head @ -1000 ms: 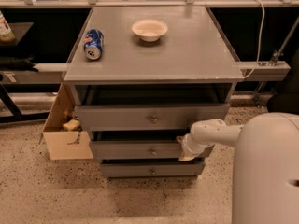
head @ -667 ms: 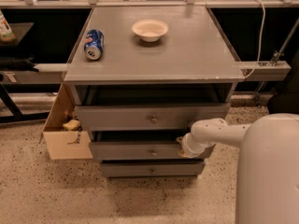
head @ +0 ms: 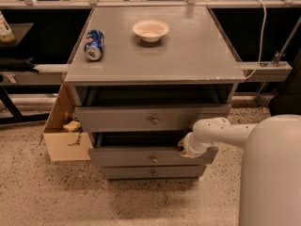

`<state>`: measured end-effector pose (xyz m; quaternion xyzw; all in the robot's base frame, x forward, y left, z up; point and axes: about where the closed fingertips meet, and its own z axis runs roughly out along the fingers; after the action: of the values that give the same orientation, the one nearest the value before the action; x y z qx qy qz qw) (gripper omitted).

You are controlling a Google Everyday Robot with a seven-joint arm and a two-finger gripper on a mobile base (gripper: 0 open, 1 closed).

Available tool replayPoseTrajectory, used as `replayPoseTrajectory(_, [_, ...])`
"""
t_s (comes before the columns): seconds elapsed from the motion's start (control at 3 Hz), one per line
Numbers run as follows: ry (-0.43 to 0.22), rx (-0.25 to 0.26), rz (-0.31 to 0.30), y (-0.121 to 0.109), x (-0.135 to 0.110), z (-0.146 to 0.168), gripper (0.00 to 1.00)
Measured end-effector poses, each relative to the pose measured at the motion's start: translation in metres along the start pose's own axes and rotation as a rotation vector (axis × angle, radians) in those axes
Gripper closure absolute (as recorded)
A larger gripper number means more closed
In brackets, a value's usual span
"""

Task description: Open middle drawer

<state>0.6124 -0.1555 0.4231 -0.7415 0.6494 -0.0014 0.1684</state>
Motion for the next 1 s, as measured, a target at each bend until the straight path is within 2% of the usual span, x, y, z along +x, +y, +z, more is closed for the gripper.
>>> replayPoseTrajectory(0.33, [0.0, 0.0, 0.0, -0.001, -0.0009, -0.0037, 1.0])
replayPoseTrajectory(1.0, [0.0, 0.0, 0.0, -0.0009, -0.0009, -0.0036, 0.49])
